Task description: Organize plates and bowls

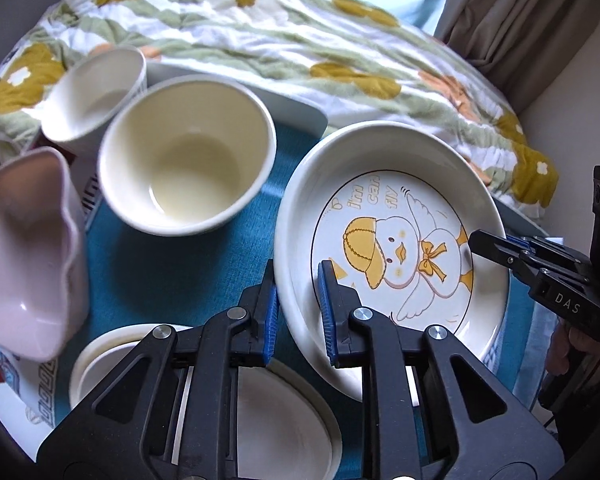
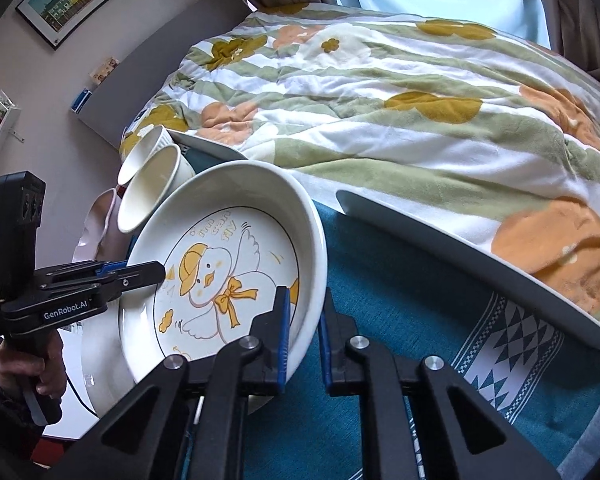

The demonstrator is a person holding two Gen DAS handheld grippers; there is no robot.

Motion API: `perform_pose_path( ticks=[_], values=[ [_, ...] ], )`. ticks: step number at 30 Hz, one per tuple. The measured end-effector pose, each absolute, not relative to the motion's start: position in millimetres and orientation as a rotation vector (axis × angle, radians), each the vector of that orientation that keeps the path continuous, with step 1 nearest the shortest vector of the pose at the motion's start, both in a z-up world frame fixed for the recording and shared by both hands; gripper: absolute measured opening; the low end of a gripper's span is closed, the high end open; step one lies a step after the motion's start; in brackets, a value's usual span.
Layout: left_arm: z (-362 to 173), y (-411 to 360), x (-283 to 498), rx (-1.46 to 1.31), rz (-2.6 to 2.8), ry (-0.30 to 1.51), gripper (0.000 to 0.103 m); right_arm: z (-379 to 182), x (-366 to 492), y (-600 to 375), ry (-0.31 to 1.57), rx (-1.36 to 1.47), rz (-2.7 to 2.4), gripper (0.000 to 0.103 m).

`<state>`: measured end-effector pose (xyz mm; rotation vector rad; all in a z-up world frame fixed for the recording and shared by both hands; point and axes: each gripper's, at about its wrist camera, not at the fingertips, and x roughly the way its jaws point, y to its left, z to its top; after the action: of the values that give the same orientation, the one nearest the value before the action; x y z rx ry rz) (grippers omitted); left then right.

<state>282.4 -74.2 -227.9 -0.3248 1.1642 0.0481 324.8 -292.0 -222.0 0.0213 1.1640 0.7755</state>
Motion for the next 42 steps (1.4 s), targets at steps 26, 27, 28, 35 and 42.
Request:
perform_pose_path(
  ticks=[26,27,28,35,42],
  values=[
    [-172.3,25.3,121.5,-0.124,-0.27,1.108,0.016,-153.3,101.6,-215.3,1.036,0.226,0.412,0.012],
    [-178.3,27.7,119.3,-0.129,-0.272,1.119,0.016,-157.5,96.5,-211.1,1.046,0.224,0.399,0.012],
    [-184.4,30.5,116.8,-0.132,-0.274,1.132,0.016,-162.5,92.7,-208.1,1.058,0.227,0.391,0.012],
    [-223.3,29.8,118.8,-0.12,-0.292,1.187,0.016,-198.7,78.4,-200.7,1.116,0.25,0.341,0.012],
    [-243.1,23.3,136.5,-0.128,-0.306,1.222,0.017,-215.2,81.7,-202.5,1.131,0.237,0.285,0.012]
  ],
)
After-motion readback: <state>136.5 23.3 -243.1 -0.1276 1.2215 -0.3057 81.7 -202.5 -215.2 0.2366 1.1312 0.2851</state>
